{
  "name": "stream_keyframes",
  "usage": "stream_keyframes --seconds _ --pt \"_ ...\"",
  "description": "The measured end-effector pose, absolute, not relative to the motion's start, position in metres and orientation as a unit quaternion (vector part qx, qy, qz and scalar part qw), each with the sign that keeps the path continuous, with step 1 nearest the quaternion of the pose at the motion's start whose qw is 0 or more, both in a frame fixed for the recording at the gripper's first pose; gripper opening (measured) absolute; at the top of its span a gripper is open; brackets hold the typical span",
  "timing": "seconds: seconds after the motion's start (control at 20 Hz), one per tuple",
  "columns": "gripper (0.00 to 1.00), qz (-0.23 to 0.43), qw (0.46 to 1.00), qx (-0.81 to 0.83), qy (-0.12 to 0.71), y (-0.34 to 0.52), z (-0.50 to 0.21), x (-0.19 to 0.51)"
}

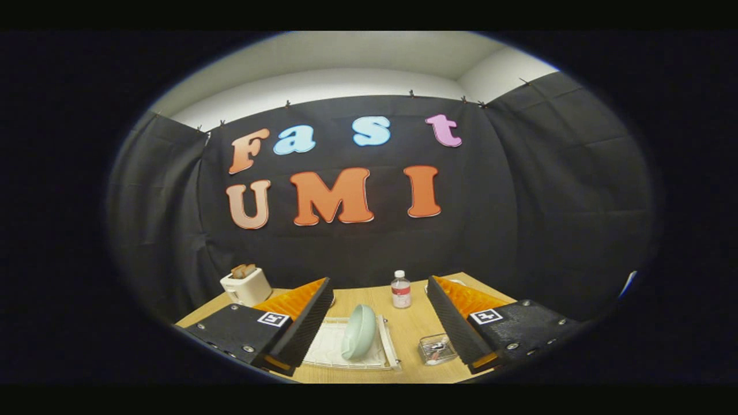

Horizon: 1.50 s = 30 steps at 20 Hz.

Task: Take the plate from the dish rack, then take the spoon from the basket and place it into the plate.

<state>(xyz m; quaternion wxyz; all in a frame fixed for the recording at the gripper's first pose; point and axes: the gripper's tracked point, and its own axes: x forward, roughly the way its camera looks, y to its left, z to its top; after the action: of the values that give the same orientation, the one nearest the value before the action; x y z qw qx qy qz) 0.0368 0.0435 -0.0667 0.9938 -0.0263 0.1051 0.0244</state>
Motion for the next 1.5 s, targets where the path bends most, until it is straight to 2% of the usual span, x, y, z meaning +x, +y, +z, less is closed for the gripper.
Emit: stream_keyframes --seconds 0.75,1.0,1.1,1.15,1.35,1.5 --pt "0.96 0.023 0.956 -0.074 0.281 0.055 -0.22 0.088" --pt "0.74 0.012 0.94 -0.073 0.333 0.059 -0.258 0.09" --pt "0.61 0.005 0.934 -0.075 0.349 0.061 -0.27 0.09" --pt "0.47 -0.008 0.931 -0.082 0.355 0.056 -0.273 0.09" --pt "0.27 -0.054 0.925 -0.096 0.362 0.047 -0.271 0.09" --pt "0.21 -0.076 0.924 -0.095 0.363 0.049 -0.266 0.093"
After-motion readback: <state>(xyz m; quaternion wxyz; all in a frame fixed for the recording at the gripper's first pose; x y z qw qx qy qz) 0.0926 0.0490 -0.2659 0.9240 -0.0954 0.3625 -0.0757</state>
